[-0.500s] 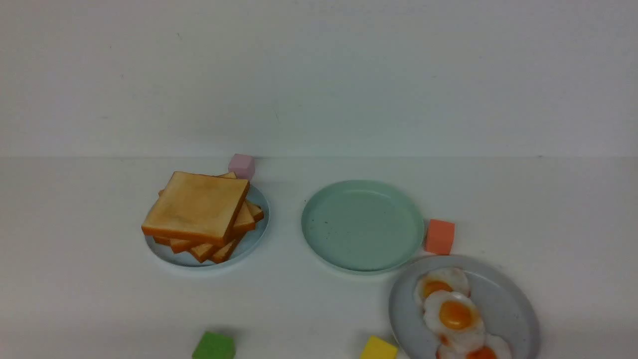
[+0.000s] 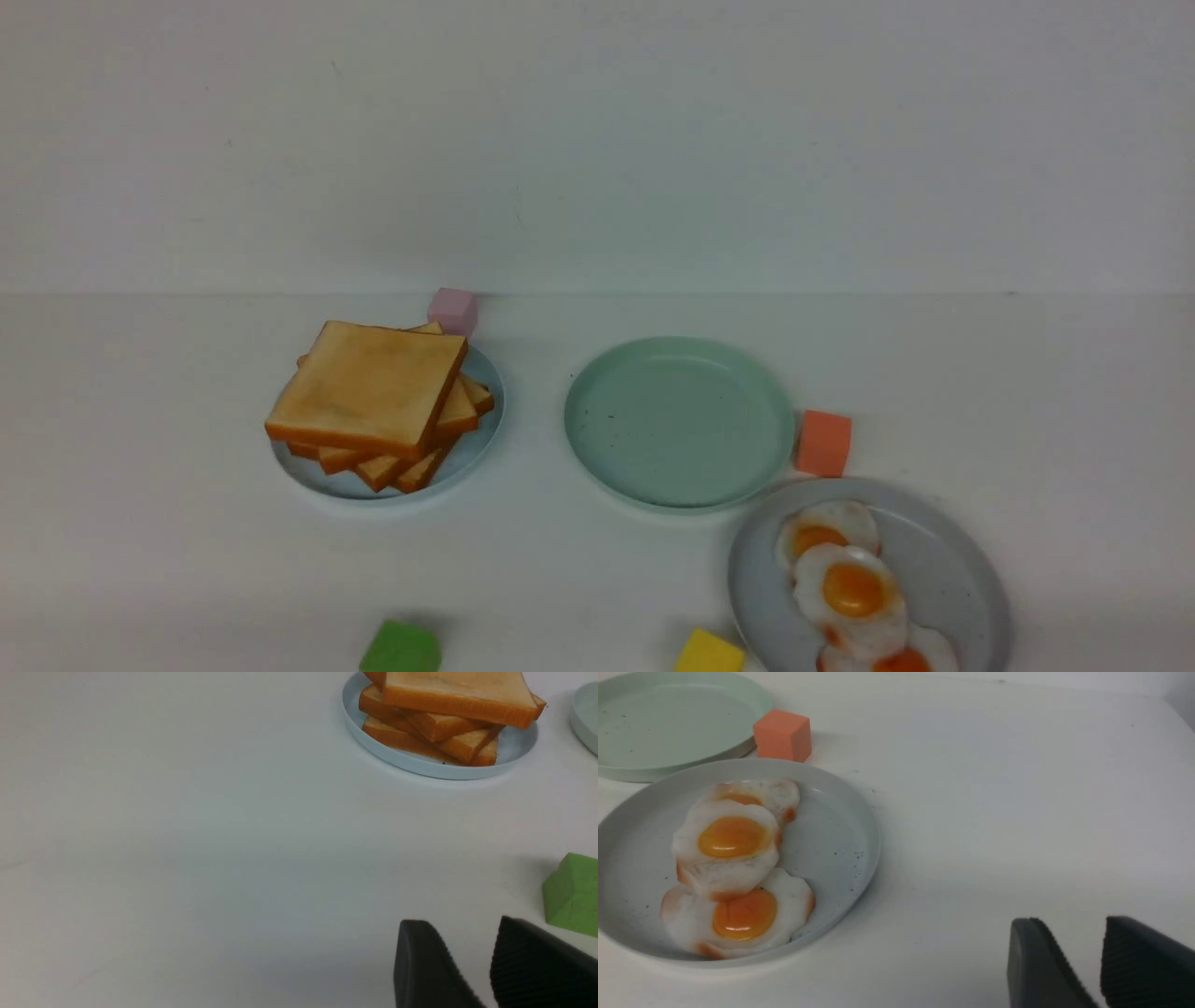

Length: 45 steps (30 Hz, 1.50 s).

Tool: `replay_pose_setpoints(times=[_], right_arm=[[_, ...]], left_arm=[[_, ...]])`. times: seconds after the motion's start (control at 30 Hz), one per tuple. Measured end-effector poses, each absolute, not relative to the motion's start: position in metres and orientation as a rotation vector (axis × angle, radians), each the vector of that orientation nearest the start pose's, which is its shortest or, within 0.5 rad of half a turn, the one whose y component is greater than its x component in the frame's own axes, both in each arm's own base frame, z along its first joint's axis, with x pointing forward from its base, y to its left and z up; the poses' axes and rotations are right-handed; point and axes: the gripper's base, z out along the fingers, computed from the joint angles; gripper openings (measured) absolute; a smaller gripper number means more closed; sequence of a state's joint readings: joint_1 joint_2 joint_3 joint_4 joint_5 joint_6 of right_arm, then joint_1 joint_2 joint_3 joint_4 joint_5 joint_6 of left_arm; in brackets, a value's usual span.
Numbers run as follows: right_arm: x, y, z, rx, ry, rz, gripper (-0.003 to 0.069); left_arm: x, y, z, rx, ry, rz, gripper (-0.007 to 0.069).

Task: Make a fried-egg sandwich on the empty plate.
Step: Use the left arm to grab a slice of bread

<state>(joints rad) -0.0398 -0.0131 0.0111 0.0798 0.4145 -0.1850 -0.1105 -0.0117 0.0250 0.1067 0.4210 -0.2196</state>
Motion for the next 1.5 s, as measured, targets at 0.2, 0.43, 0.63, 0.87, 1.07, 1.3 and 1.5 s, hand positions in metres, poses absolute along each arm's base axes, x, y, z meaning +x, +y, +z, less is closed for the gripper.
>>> replay_pose_setpoints(times=[0.2, 0.43, 0.63, 0.87, 1.07, 1.3, 1.5], right_arm=[[0.051, 0.001, 0.173, -0.090, 1.893, -0.073, 0.0241], [0.051, 0.001, 0.173, -0.090, 1.893, -0.073, 0.0241], [0.051, 0.001, 0.173, -0.090, 1.893, -0.073, 0.0241], [0.051, 0.001, 0.173, -0.090, 1.893, -0.073, 0.0241], [0.053, 0.002, 0.175, -0.063, 1.850, -0.044, 0.0241], [0.057, 0.001, 0.197, 0.157, 1.581, 0.148, 0.0241], [0.056, -0.006, 0.209, 0.457, 1.389, 0.386, 0.0241]], left_arm=[[0.051, -0.002, 0.168, -0.041, 1.917, -0.115, 0.0238], [0.051, -0.002, 0.168, -0.041, 1.917, -0.115, 0.0238], [0.051, -0.002, 0.168, -0.041, 1.917, -0.115, 0.0238], [0.052, -0.002, 0.169, -0.038, 1.899, -0.118, 0.0238], [0.055, -0.004, 0.183, -0.023, 1.736, -0.145, 0.0238], [0.057, -0.005, 0.194, -0.012, 1.615, -0.164, 0.0238], [0.056, -0.006, 0.202, -0.042, 1.522, -0.219, 0.0238]])
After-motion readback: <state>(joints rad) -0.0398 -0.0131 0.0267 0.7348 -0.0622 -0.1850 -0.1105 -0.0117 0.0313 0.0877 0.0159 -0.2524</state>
